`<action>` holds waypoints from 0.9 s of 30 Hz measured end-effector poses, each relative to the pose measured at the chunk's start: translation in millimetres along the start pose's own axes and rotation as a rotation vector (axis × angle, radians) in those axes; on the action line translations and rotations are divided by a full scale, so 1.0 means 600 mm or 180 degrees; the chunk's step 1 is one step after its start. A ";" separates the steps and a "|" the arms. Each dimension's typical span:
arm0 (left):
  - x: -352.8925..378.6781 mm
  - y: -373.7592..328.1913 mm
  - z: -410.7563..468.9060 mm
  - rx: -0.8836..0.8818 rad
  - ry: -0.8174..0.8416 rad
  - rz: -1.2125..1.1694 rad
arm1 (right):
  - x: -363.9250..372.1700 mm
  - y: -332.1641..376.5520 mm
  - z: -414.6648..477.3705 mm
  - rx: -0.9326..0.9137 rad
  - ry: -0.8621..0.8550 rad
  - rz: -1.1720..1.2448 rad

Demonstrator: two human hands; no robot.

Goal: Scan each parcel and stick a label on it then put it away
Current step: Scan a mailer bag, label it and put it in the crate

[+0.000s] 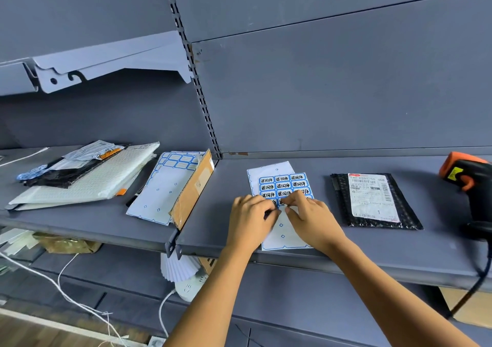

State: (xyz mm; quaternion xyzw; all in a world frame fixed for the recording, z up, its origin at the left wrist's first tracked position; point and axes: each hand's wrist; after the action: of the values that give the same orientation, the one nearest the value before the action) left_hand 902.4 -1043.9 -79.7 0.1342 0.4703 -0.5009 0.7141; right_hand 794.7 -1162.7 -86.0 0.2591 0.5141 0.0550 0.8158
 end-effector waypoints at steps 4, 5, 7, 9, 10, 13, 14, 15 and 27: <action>0.001 -0.001 0.000 0.0026 -0.0049 0.0009 | 0.002 0.000 0.000 0.0021 0.0016 -0.0050; 0.001 0.000 0.000 -0.0004 -0.0053 -0.0046 | 0.003 0.000 0.000 0.0029 0.0017 -0.0054; 0.001 0.001 -0.001 -0.0091 -0.0022 -0.0185 | 0.003 0.001 0.000 0.0037 0.0022 -0.0079; -0.001 0.002 -0.002 -0.0232 0.0052 -0.0302 | 0.003 0.002 0.000 0.0031 0.0036 -0.0122; -0.003 0.002 -0.003 -0.0331 0.0082 -0.0361 | 0.004 0.002 0.000 0.0023 0.0026 -0.0138; -0.008 0.000 -0.005 -0.0622 0.0131 -0.0529 | 0.005 0.001 -0.002 -0.0016 -0.0035 -0.0166; -0.010 -0.001 -0.005 -0.0671 0.0131 -0.0564 | 0.004 0.001 -0.002 -0.0018 -0.0052 -0.0166; -0.011 -0.002 -0.006 -0.0708 0.0127 -0.0582 | 0.004 0.001 -0.002 -0.0010 -0.0054 -0.0166; -0.023 -0.006 -0.005 -0.0992 0.0209 -0.0652 | 0.000 0.006 -0.002 0.0038 -0.0011 -0.0216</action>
State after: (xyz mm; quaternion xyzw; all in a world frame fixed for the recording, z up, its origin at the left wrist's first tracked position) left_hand 897.2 -1035.3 -69.0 -0.0104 0.5765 -0.4874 0.6557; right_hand 794.3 -1159.0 -84.5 0.2465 0.5215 0.0238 0.8166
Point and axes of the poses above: each hand's wrist, its own z-axis towards the middle knuckle, its own x-axis out of the palm, y = z × x, and after that the axes turned 5 degrees about -x, right-handed
